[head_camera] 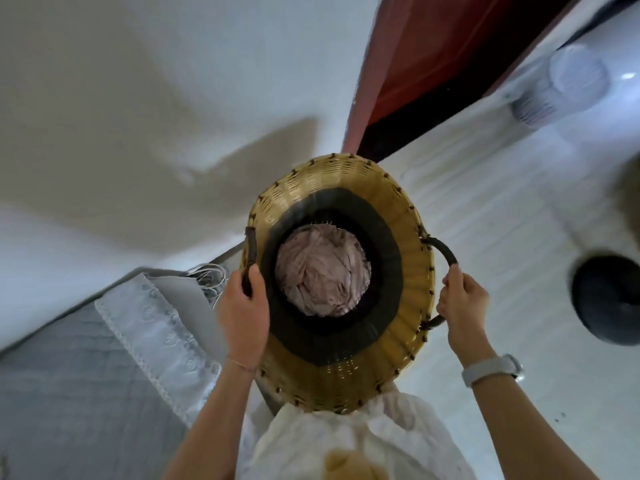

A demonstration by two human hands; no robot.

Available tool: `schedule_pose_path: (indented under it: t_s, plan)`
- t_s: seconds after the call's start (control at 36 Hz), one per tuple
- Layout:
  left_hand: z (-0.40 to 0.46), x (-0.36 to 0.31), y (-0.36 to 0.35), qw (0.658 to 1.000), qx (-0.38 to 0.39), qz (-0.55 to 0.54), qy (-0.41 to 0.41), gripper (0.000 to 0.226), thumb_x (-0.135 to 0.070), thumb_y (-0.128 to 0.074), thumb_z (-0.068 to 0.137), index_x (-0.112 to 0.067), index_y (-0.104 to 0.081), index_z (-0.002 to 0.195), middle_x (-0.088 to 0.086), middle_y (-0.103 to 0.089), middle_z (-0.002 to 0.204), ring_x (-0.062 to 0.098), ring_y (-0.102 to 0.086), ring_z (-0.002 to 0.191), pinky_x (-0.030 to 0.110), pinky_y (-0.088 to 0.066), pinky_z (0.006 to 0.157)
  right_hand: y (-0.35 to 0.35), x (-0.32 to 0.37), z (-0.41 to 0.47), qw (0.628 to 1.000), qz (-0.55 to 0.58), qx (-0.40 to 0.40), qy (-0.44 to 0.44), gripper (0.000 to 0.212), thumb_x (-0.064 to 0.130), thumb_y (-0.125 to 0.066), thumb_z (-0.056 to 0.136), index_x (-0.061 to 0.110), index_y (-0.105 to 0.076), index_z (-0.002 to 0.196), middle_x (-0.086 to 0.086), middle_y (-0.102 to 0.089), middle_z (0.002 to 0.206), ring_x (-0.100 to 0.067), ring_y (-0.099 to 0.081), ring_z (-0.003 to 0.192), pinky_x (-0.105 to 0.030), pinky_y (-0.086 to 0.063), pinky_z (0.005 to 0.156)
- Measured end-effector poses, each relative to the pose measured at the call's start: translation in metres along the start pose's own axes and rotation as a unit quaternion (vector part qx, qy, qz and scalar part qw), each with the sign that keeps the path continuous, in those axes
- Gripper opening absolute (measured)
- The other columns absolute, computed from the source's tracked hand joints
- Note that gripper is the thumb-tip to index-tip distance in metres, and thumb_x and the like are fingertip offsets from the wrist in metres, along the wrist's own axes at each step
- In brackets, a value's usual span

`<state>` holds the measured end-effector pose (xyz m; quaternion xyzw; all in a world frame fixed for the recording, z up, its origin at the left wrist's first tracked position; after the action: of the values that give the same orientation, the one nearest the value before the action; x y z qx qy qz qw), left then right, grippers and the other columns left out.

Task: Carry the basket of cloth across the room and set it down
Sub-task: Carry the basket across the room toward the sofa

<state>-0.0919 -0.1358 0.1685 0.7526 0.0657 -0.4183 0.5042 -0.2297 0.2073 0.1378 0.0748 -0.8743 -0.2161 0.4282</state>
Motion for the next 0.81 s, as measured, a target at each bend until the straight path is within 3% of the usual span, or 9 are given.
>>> schedule_pose_path:
  t_s: [0.08,0.17,0.25,0.31,0.39,0.47,0.61,0.72,0.81]
  plan:
    - [-0.01,-0.032,-0.013,0.998,0.033,0.003,-0.05,0.028,-0.028,-0.041,0.094,-0.009,-0.055,0.079,0.01,-0.056,0.067,0.022,-0.049,0.059,0.018,-0.032,0.05,0.037,-0.014,-0.007,0.998,0.039,-0.036,-0.019,0.039,0.031,-0.04,0.093,0.014,-0.044,0.058,-0.006,-0.03,0.056,-0.019,-0.028,0.051,-0.027,-0.029,0.051]
    - [-0.025,-0.07,-0.033,0.992,0.068,0.004,-0.102,0.024,-0.026,-0.041,0.094,-0.012,-0.049,0.076,-0.001,-0.045,0.059,0.016,-0.041,0.055,0.017,-0.029,0.049,0.08,-0.032,-0.015,0.993,0.078,-0.083,-0.022,0.04,0.033,-0.039,0.093,0.014,-0.045,0.058,-0.006,-0.031,0.055,-0.017,-0.028,0.051,-0.028,-0.028,0.051]
    - [-0.048,-0.11,-0.056,0.982,0.091,0.006,-0.168,0.03,-0.03,-0.042,0.092,-0.011,-0.049,0.071,0.009,-0.049,0.057,0.028,-0.047,0.054,0.034,-0.037,0.05,0.129,-0.056,-0.026,0.983,0.104,-0.146,-0.024,0.041,0.034,-0.038,0.093,0.014,-0.045,0.057,-0.007,-0.033,0.054,-0.017,-0.029,0.051,-0.029,-0.028,0.052]
    - [-0.072,-0.138,-0.074,0.969,0.105,0.013,-0.222,0.035,-0.03,-0.043,0.092,-0.003,-0.055,0.072,0.016,-0.053,0.06,0.031,-0.049,0.055,0.039,-0.038,0.052,0.165,-0.078,-0.034,0.974,0.118,-0.191,-0.032,0.041,0.034,-0.037,0.093,0.015,-0.046,0.058,-0.008,-0.034,0.054,-0.018,-0.031,0.051,-0.029,-0.03,0.052]
    - [-0.121,-0.18,-0.108,0.946,0.158,0.023,-0.281,0.032,-0.022,-0.047,0.092,0.003,-0.06,0.077,0.008,-0.053,0.062,0.022,-0.046,0.052,0.016,-0.031,0.048,0.221,-0.117,-0.047,0.958,0.137,-0.248,-0.042,0.04,0.033,-0.037,0.093,0.014,-0.045,0.059,-0.009,-0.036,0.055,-0.022,-0.034,0.054,-0.031,-0.032,0.054]
    - [-0.18,-0.209,-0.146,0.923,0.21,0.031,-0.322,0.035,-0.022,-0.047,0.092,0.002,-0.057,0.07,0.008,-0.052,0.058,0.009,-0.04,0.045,0.012,-0.035,0.043,0.278,-0.159,-0.061,0.945,0.135,-0.294,-0.051,0.04,0.032,-0.037,0.094,0.014,-0.044,0.059,-0.008,-0.038,0.055,-0.02,-0.034,0.051,-0.027,-0.032,0.052]
    - [-0.303,-0.248,-0.207,0.883,0.273,0.031,-0.38,0.033,-0.021,-0.049,0.091,0.002,-0.06,0.071,0.008,-0.054,0.059,0.005,-0.042,0.048,0.006,-0.038,0.05,0.372,-0.232,-0.088,0.919,0.138,-0.36,-0.086,0.039,0.032,-0.035,0.094,0.015,-0.041,0.06,-0.003,-0.039,0.055,-0.016,-0.035,0.051,-0.024,-0.029,0.05]
    - [-0.386,-0.264,-0.249,0.856,0.319,0.044,-0.405,0.032,-0.022,-0.05,0.09,0.003,-0.061,0.073,0.008,-0.056,0.061,0.005,-0.044,0.048,0.012,-0.031,0.043,0.43,-0.283,-0.109,0.896,0.136,-0.406,-0.116,0.039,0.033,-0.034,0.095,0.01,-0.041,0.064,-0.002,-0.037,0.056,-0.016,-0.033,0.052,-0.028,-0.026,0.05]
    - [-0.451,-0.274,-0.278,0.825,0.363,0.047,-0.431,0.033,-0.022,-0.05,0.09,0.003,-0.061,0.073,0.009,-0.056,0.061,0.006,-0.045,0.049,0.021,-0.032,0.046,0.476,-0.323,-0.135,0.866,0.141,-0.457,-0.144,0.04,0.03,-0.035,0.095,0.005,-0.044,0.065,-0.002,-0.037,0.055,-0.015,-0.031,0.052,-0.03,-0.023,0.049]
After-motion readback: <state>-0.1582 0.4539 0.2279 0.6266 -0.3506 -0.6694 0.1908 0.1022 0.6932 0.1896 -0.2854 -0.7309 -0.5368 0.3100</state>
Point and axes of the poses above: each hand's wrist, its own z-axis towards the middle knuckle, its own y-axis out of the back of the hand, x = y × z, the point moved 10 cm from there along z, towards the middle knuckle
